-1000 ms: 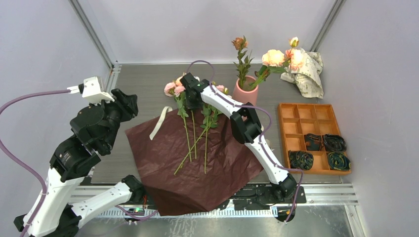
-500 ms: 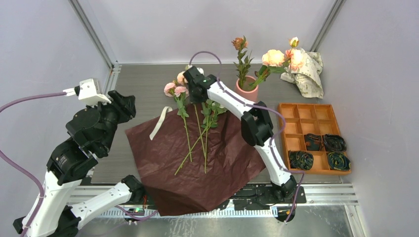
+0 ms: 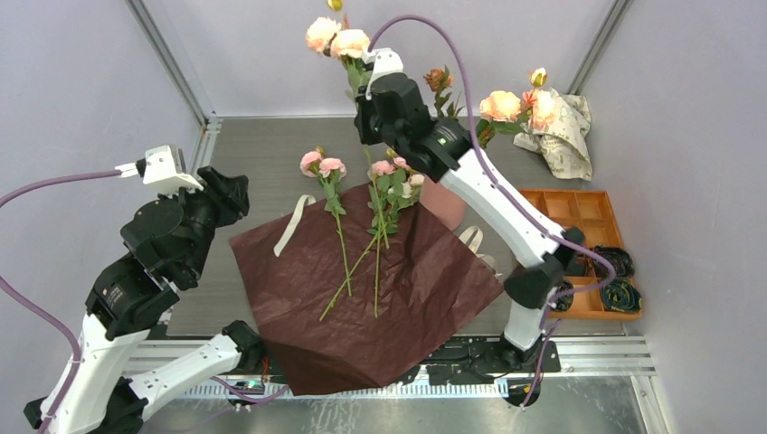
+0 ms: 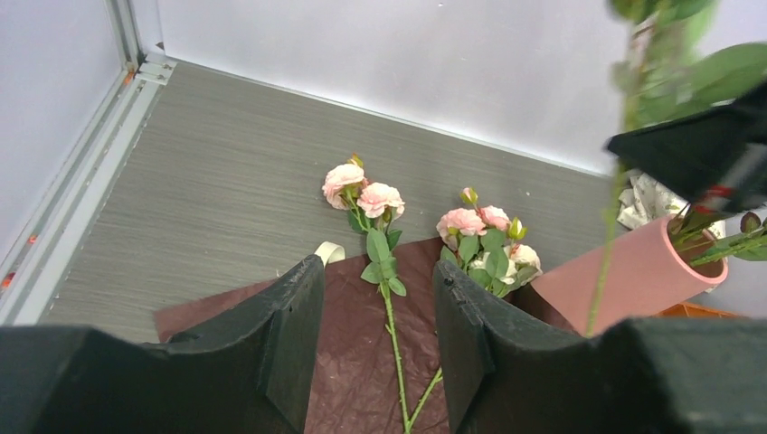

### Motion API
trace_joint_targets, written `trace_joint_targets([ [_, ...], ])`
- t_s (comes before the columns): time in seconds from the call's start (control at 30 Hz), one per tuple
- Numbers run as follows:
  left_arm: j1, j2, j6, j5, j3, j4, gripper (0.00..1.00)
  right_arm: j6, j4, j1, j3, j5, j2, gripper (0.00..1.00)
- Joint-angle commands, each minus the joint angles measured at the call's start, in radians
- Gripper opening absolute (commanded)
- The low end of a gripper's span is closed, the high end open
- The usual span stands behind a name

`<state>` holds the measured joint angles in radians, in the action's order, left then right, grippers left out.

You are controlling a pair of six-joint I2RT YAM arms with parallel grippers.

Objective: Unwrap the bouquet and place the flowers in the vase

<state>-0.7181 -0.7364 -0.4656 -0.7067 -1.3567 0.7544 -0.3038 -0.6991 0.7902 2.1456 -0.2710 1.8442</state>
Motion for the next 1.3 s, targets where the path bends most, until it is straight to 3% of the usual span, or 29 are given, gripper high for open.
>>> trace_joint_targets([
  [0.0,-0.002,-0.002,-0.014,0.011,0.009,-0.039,0.49,0.233,0.202,0.071,-0.076,-0.177,-0.231,0.01],
  [0.1,-0.002,-0.014,-0.016,0.021,0.011,-0.050,0.49,0.326,0.329,0.090,-0.159,-0.238,-0.354,0.01],
  [0.37,-0.001,-0.050,-0.026,0.052,0.009,-0.078,0.49,0.577,0.852,0.096,-0.512,-0.290,-0.651,0.01],
  [0.63,-0.001,-0.076,-0.042,0.083,0.017,-0.103,0.48,0.825,1.133,0.091,-0.626,-0.362,-0.674,0.01],
  [0.83,-0.002,-0.095,-0.057,0.111,0.015,-0.115,0.48,0.881,1.232,0.035,-0.635,-0.365,-0.606,0.01],
  [1.27,-0.002,-0.107,-0.059,0.114,0.027,-0.122,0.48,0.727,1.252,-0.096,-0.770,-0.377,-0.597,0.01],
])
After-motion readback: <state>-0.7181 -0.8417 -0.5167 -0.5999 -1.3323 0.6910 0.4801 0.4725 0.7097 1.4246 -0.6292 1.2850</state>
